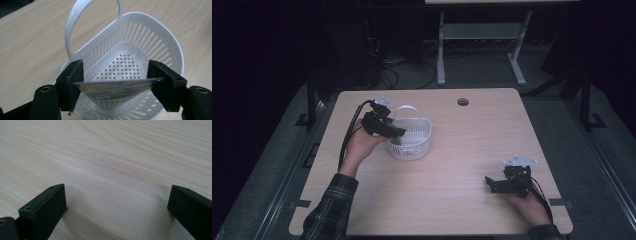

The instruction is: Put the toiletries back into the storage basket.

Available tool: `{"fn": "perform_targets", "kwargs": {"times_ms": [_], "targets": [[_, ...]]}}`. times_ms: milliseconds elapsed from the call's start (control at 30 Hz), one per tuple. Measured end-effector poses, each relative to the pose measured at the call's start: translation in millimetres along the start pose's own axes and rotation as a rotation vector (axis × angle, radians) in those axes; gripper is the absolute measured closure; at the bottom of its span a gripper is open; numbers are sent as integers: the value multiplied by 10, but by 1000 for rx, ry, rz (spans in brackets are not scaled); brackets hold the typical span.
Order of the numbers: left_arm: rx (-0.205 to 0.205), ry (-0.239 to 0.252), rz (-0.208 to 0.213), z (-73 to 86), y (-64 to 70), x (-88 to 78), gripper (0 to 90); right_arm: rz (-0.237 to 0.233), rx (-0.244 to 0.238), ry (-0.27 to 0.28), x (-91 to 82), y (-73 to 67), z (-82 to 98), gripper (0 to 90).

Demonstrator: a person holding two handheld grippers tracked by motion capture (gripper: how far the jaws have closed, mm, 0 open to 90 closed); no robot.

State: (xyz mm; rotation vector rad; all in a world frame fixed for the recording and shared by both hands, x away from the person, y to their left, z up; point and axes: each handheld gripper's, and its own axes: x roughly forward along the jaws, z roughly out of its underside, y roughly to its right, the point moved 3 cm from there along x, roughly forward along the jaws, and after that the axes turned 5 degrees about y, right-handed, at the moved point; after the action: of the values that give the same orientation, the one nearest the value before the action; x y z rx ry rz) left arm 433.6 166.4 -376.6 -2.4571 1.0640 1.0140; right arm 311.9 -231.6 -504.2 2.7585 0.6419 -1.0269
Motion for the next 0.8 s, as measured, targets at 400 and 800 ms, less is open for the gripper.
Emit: {"fn": "perform_targets", "kwargs": {"times_ms": [400, 800], "targets": [[0, 18, 24, 18, -6, -6, 228, 0, -1, 0, 0, 0, 0, 14], [7, 61, 0, 37, 7, -228, 136, 0, 0, 0, -1, -1, 0, 14]]}}
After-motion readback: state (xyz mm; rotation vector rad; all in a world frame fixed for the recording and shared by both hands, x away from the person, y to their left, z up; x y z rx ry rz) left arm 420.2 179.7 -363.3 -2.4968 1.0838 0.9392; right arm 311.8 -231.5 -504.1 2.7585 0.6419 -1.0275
